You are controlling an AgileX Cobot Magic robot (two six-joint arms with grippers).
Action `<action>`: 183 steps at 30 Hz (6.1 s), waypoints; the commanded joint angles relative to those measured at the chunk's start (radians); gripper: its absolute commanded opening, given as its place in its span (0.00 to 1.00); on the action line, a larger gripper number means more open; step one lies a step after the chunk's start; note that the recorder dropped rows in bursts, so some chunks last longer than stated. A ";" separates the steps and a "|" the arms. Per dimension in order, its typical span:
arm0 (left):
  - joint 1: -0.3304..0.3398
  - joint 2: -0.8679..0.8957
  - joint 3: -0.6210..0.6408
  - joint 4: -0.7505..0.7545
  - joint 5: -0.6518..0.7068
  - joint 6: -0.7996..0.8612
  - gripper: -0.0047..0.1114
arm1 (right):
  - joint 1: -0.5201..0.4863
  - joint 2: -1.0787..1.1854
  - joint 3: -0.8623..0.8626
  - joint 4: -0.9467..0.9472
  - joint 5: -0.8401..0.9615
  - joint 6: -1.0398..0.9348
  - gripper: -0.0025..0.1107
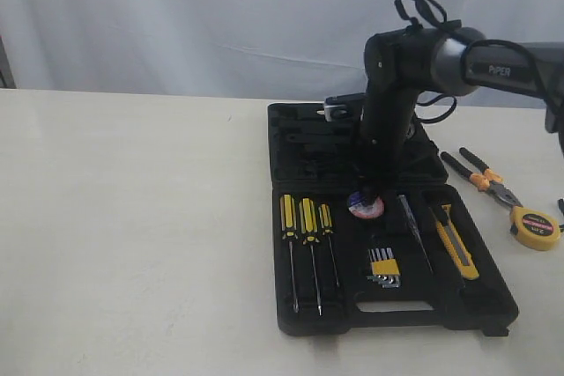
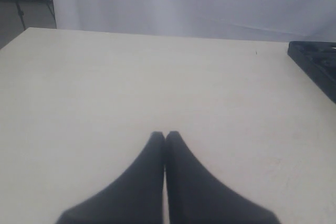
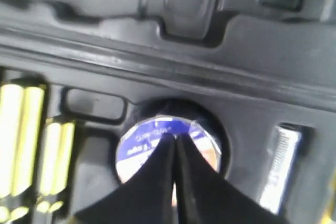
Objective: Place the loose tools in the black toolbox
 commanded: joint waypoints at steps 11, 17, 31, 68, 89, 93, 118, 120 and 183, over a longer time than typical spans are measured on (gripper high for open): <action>-0.006 -0.003 0.004 -0.005 0.000 -0.002 0.04 | -0.003 -0.062 -0.007 0.083 0.009 -0.035 0.02; -0.006 -0.003 0.004 -0.005 0.000 -0.002 0.04 | -0.003 -0.070 -0.007 0.085 0.016 -0.035 0.02; -0.006 -0.003 0.004 -0.005 0.000 -0.002 0.04 | -0.005 -0.014 -0.007 0.043 -0.003 -0.037 0.02; -0.006 -0.003 0.004 0.003 0.000 -0.002 0.04 | -0.296 -0.654 0.325 0.056 0.064 -0.043 0.02; -0.006 -0.003 0.004 0.003 0.000 -0.002 0.04 | -0.447 -0.174 -0.041 0.106 -0.010 -0.147 0.02; -0.006 -0.003 0.004 0.003 0.000 -0.002 0.04 | -0.447 -0.168 -0.041 0.036 0.009 -0.169 0.02; -0.006 -0.003 0.004 0.003 0.000 -0.002 0.04 | -0.407 -0.168 -0.041 -0.027 0.008 -0.336 0.02; -0.006 -0.003 0.004 0.003 0.000 -0.002 0.04 | -0.407 -0.168 -0.041 -0.027 0.008 -0.336 0.02; -0.006 -0.003 0.004 -0.005 0.000 -0.002 0.04 | -0.374 0.134 -0.041 0.138 -0.621 -0.290 0.53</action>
